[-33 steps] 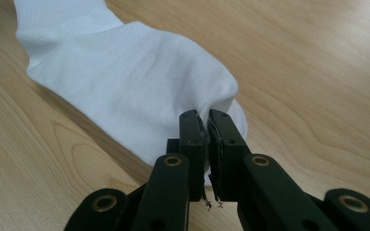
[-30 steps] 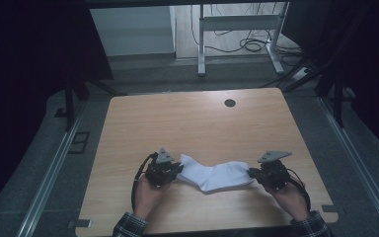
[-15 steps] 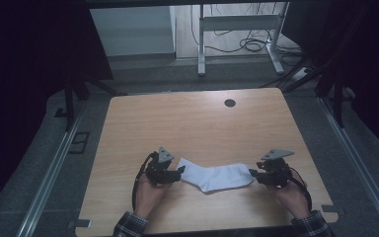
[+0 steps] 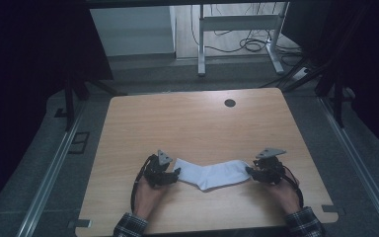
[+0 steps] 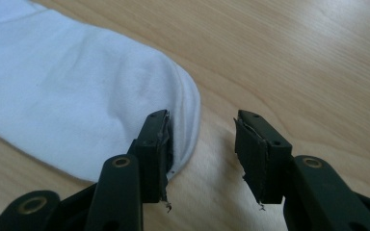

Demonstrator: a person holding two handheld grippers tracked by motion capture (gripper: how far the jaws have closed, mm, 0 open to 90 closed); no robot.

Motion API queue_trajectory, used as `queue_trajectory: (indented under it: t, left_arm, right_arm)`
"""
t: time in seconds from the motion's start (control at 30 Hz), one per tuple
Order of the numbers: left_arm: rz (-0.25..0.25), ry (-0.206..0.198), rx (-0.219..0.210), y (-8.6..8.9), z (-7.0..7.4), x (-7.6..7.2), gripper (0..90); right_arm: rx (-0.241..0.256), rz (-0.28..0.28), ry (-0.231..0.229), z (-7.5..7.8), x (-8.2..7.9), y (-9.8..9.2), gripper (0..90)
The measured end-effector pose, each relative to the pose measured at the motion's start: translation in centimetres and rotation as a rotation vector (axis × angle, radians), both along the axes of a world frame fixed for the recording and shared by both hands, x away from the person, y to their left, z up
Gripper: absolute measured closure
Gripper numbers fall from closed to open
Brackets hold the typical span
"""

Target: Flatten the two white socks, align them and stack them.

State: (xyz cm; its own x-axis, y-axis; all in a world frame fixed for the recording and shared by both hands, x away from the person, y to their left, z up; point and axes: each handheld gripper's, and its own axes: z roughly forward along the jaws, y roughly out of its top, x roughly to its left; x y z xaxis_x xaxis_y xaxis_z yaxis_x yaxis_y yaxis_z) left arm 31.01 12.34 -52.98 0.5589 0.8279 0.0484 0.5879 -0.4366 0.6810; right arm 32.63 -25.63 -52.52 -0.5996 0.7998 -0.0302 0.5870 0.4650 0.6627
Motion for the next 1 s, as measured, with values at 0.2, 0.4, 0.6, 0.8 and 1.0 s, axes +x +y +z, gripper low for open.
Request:
queue_trajectory:
  t: [0.2,0.4,0.6,0.8,1.0]
  left_arm:
    - [0.019,-0.005,-0.016,0.8,-0.2,0.2,35.5]
    - [0.023,-0.003,-0.077,1.0,-0.1,0.3,30.6]
    - [0.005,-0.008,-0.131,1.5,0.6,-0.1,27.8]
    - [-0.029,-0.001,-0.161,2.1,1.3,-0.8,23.5]
    - [-0.051,-0.005,-0.142,2.7,1.7,-1.9,17.8]
  right_arm:
    - [0.012,0.013,0.002,-0.1,1.0,0.9,55.0]
    - [0.026,0.02,0.001,0.4,1.0,0.9,51.3]
    - [0.066,0.037,0.0,1.0,0.6,0.7,48.4]
    - [0.074,0.06,-0.01,1.7,0.0,0.5,42.3]
    - [0.083,0.095,-0.013,2.2,-0.7,-0.3,32.8]
